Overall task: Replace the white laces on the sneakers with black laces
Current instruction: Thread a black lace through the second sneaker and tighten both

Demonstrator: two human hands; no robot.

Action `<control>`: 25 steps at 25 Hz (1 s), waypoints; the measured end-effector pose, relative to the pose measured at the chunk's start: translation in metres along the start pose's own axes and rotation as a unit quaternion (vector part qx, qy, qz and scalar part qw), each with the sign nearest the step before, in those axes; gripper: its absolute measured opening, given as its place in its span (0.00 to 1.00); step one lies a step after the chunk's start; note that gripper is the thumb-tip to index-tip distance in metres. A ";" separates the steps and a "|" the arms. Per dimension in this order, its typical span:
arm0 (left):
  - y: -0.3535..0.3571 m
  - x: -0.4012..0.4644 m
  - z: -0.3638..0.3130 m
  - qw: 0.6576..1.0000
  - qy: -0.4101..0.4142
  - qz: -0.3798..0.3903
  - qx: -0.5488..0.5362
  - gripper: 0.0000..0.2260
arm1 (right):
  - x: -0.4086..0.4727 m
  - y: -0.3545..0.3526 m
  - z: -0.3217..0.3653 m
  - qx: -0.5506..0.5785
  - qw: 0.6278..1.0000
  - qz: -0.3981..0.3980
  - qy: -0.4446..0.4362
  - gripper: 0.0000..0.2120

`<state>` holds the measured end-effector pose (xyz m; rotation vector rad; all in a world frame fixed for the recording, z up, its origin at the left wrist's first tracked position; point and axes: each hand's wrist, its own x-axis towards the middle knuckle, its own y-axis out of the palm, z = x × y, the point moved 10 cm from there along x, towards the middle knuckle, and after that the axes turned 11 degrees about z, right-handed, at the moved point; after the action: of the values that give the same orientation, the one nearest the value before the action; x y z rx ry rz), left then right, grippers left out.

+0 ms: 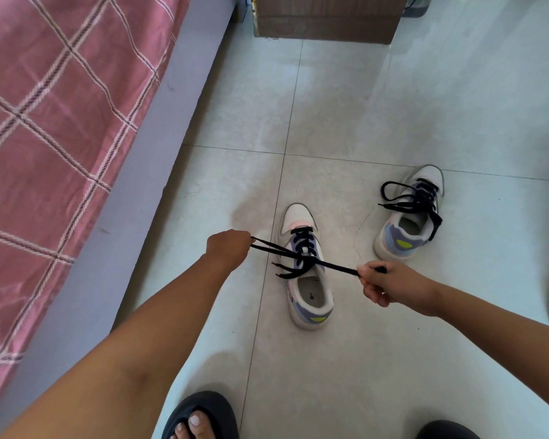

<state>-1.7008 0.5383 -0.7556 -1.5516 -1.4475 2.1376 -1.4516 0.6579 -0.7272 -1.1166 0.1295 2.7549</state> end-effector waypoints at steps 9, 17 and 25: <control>-0.011 -0.071 -0.070 0.934 0.171 -0.022 -0.311 0.20 | 0.015 0.021 0.052 -0.415 0.892 -0.130 -0.118 0.19; 0.040 -0.055 -0.086 0.931 0.044 -0.061 -0.358 0.28 | 0.046 0.079 0.094 -0.660 0.710 -0.132 -0.208 0.19; 0.034 -0.045 -0.093 0.965 0.027 -0.060 -0.253 0.23 | 0.031 0.056 0.087 -0.613 0.751 -0.121 -0.213 0.16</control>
<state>-1.5926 0.5512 -0.7523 -1.5927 -2.1236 1.7241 -1.5436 0.6195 -0.6852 -0.4553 -1.9290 2.5547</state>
